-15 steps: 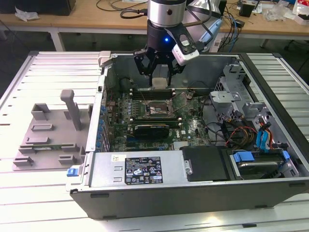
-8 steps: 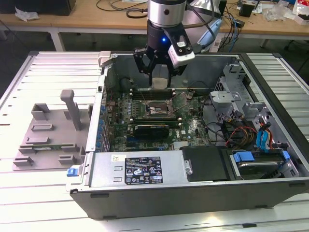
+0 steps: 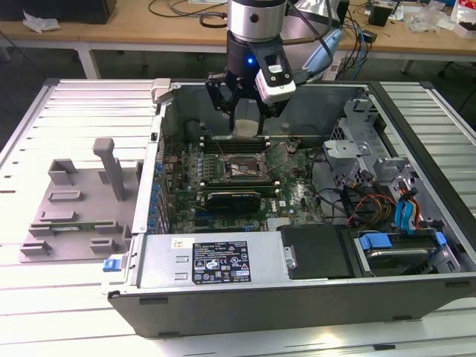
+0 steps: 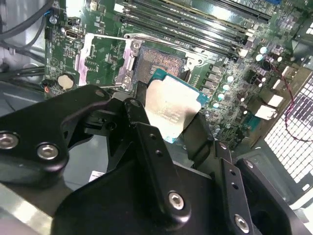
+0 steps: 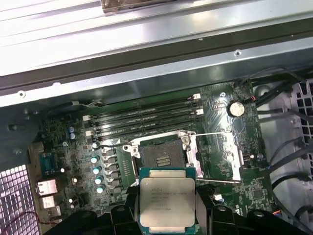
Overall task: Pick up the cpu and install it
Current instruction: 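Place the cpu into insertion slot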
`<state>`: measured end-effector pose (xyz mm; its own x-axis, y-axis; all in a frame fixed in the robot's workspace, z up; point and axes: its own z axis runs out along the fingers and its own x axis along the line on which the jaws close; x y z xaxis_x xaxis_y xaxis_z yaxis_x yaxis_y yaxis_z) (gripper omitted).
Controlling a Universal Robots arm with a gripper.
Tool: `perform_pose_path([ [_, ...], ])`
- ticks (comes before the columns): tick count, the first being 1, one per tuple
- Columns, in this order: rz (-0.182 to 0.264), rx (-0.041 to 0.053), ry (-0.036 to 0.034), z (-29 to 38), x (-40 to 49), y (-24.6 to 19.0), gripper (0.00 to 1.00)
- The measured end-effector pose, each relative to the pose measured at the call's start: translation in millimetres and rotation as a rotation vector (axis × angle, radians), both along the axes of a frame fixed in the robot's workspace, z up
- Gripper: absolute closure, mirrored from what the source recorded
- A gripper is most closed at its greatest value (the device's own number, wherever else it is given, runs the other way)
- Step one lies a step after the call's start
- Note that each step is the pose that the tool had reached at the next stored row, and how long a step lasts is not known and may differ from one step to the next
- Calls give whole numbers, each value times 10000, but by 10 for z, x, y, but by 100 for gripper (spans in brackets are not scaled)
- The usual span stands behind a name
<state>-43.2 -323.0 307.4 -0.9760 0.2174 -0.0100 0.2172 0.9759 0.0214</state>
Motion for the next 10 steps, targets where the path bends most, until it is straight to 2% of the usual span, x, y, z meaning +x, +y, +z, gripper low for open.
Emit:
perform_pose_path([
  [4, -1127, -1, 0, -3, 0, 0, 46],
  [6, -1457, -1, 1, -4, 0, 0, 46],
  [7, -1969, 0, 0, -6, 0, 0, 46],
  [8, -2261, -1, 0, -7, 0, 0, 46],
  [9, -2835, 0, 1, -8, 0, 0, 46],
  [10, -3076, 0, 0, -9, 0, 0, 46],
])
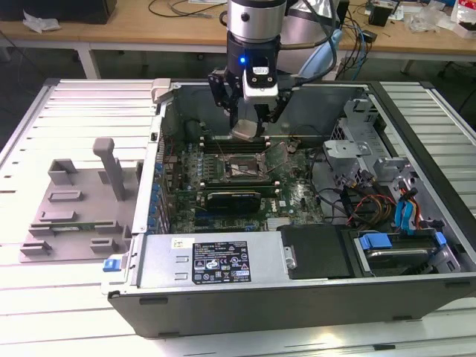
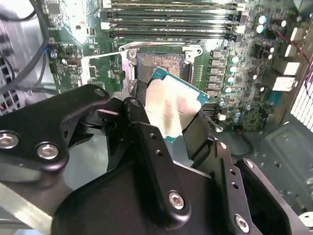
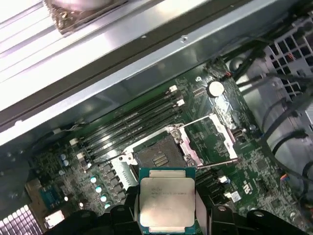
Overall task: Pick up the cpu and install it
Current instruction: 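Place the cpu into insertion slot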
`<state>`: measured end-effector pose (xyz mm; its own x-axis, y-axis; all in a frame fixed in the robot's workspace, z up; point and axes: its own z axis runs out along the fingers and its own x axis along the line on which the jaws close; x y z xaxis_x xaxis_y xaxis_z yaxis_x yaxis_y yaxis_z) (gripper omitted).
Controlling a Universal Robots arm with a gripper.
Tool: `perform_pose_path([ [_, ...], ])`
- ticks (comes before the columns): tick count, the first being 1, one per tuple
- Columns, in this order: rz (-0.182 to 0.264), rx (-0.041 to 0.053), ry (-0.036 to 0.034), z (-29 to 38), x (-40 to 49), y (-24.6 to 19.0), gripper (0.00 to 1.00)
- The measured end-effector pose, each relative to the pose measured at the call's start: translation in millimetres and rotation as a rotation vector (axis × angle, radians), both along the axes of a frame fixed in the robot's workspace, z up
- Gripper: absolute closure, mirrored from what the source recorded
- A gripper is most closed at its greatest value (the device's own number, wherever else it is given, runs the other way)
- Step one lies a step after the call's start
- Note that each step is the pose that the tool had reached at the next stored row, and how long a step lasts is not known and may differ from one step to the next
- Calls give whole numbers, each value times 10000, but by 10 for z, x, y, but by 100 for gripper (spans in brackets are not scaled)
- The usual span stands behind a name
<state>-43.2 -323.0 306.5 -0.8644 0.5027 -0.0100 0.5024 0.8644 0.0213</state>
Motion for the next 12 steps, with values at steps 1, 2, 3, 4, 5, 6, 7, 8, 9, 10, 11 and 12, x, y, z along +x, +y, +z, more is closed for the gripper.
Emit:
perform_pose_path([
  [1, -268, 0, 0, -1, 0, 0, 46],
  [2, -423, 0, 1, -1, 0, 0, 46],
  [3, -634, 0, 0, -2, 0, 0, 46],
  [4, -915, 0, 1, -2, 0, 0, 46],
  [5, -1258, 0, 1, -3, 0, 0, 46],
  [6, -1459, 0, 1, -4, 0, 0, 46],
  [7, -1618, -1, 0, -4, 0, 0, 46],
  [8, -1957, 0, 1, -5, 0, 0, 46],
  [9, -2290, 0, 1, -6, 0, 0, 46],
  [10, -2499, 0, 1, -7, 0, 0, 46],
  [11, -2665, 0, 1, -7, 0, 0, 46],
  [12, -3082, 0, 1, -9, 0, 0, 46],
])
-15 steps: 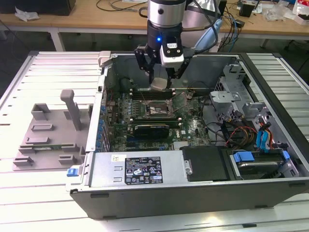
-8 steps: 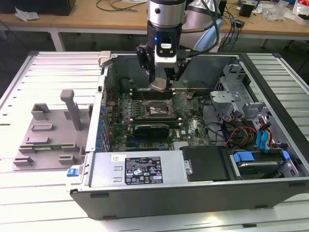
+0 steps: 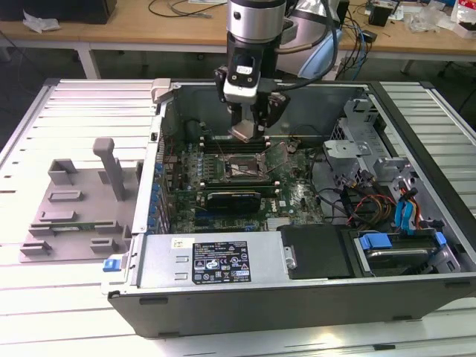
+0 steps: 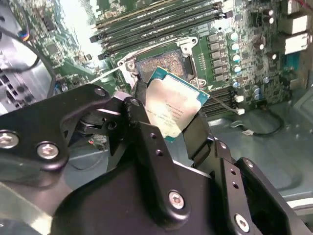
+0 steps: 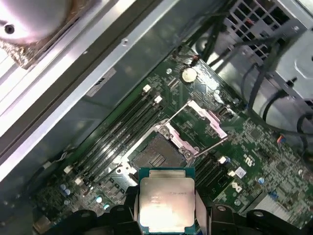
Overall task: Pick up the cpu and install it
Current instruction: 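Place the cpu into insertion slot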
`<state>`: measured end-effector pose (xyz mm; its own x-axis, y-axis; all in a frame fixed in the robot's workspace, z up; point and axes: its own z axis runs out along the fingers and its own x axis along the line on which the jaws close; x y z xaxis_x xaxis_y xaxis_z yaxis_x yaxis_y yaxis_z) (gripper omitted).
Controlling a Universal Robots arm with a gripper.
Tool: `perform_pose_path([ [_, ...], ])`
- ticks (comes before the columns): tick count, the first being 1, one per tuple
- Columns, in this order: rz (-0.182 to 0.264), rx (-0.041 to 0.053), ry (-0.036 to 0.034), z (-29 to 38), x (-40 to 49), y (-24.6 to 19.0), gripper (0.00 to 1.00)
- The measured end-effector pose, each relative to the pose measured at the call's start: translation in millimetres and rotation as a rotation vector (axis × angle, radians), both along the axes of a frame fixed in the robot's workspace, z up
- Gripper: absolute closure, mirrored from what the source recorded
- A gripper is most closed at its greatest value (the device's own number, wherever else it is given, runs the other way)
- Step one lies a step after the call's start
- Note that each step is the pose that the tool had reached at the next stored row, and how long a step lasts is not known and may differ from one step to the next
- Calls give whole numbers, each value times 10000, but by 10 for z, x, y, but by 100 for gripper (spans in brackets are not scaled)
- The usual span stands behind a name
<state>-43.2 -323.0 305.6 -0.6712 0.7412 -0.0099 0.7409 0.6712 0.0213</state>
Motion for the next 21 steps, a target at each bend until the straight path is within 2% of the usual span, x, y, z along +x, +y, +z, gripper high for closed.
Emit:
perform_pose_path([
  [1, -492, -1, 0, -1, 0, 0, 46],
  [5, -1836, -1, 0, -5, 0, 0, 46],
  [9, -2939, 0, 0, -8, 0, 0, 46],
  [10, -3377, 0, 0, -10, 0, 0, 46],
  [14, -4105, -1, 0, -11, 0, 0, 46],
  [18, -5497, 0, 0, -16, 0, 0, 46],
  [20, -5529, 0, 0, -16, 0, 0, 46],
  [21, -5533, 11, 3, -40, 0, 0, 46],
])
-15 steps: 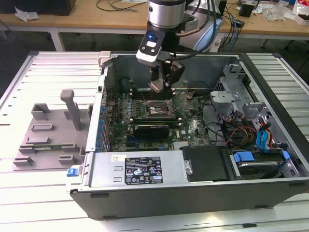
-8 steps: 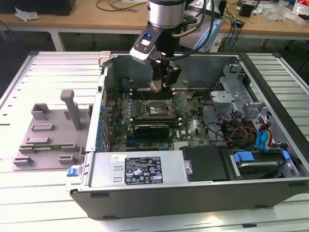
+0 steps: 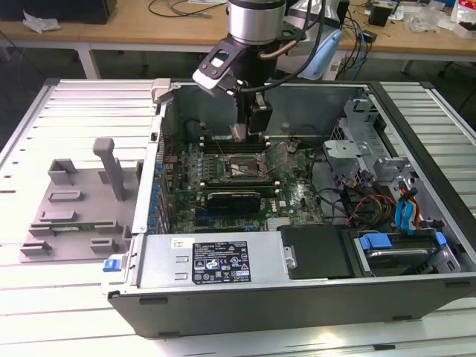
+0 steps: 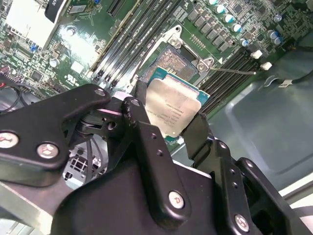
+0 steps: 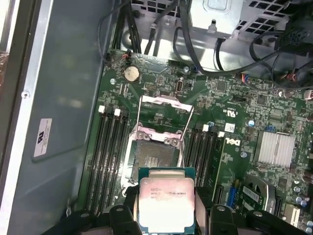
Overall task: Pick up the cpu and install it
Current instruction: 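Place the cpu into insertion slot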
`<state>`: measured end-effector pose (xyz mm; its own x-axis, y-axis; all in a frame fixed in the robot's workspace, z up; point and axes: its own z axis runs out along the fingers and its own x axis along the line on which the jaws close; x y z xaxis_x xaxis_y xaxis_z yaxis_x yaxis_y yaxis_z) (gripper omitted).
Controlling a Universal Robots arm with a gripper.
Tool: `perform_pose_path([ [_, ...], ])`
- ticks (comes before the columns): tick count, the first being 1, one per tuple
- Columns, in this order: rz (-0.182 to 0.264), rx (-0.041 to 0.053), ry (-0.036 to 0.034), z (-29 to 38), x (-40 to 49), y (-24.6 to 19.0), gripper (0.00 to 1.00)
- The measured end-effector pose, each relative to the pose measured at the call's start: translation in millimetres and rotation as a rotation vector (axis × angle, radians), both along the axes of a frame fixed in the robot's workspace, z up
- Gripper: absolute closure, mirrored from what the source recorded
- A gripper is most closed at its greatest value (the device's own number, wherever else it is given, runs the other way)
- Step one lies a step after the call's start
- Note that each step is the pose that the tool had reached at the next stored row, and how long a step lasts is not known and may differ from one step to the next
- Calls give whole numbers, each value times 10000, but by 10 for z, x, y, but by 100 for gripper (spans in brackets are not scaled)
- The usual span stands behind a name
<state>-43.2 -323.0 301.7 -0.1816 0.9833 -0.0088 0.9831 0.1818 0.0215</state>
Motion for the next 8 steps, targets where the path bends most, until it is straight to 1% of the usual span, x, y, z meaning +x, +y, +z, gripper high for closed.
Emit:
perform_pose_path([
  [2, 2, 6, -2, -74, 0, 0, 46],
  [3, 2, 6, -2, -87, 0, 0, 46],
  [4, -2, 9, -31, -100, -3, 0, 46],
  [5, -5, 11, -40, -106, -2, 0, 46],
  [8, -142, 10, -44, -121, -2, 0, 46],
])
